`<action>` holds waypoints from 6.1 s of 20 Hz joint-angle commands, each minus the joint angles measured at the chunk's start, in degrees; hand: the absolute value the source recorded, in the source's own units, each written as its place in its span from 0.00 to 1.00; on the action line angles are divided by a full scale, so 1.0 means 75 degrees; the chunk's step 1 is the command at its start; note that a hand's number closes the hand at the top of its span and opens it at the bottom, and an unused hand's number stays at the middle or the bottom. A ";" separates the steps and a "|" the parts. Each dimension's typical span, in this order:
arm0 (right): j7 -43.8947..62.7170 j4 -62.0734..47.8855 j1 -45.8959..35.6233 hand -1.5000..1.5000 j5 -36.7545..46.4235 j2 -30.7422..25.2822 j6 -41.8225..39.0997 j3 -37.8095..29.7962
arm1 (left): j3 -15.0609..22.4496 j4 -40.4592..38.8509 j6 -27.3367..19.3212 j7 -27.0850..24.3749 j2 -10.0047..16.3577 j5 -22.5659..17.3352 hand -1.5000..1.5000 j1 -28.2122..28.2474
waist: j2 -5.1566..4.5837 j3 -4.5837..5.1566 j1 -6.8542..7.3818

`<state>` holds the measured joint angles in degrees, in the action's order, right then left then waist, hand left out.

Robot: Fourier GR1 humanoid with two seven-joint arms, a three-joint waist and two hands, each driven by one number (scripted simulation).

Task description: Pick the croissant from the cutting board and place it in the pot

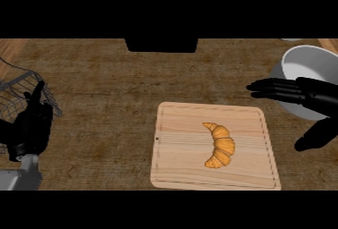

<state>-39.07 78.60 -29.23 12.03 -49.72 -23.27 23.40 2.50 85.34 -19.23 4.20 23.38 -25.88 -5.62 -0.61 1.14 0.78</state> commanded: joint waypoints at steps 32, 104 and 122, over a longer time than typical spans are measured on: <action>0.2233 -0.0229 0.0172 0.00 0.2522 0.2209 0.0878 0.1629 | 0.0618 0.0109 0.0166 -0.1000 -0.0098 0.0659 0.50 -0.1152 | 0.0069 -0.0156 -0.0195; 1.3579 -0.1562 -0.2071 1.00 0.8646 0.3661 0.4551 -0.2799 | 0.0309 0.0162 0.0362 -0.1017 0.0569 0.0154 0.50 -0.0829 | 0.0254 -0.0168 -0.0607; 1.1401 -0.1034 0.0876 1.00 0.6924 0.2479 0.5579 -0.4434 | 0.0621 0.0313 0.0276 -0.1123 0.0284 0.0199 0.50 -0.0761 | 0.0107 -0.0167 -0.0314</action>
<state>48.56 72.17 -26.01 66.72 -30.33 18.07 -7.68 5.98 82.17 -19.65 -1.08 23.98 -26.84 -5.46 -0.50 1.08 -1.77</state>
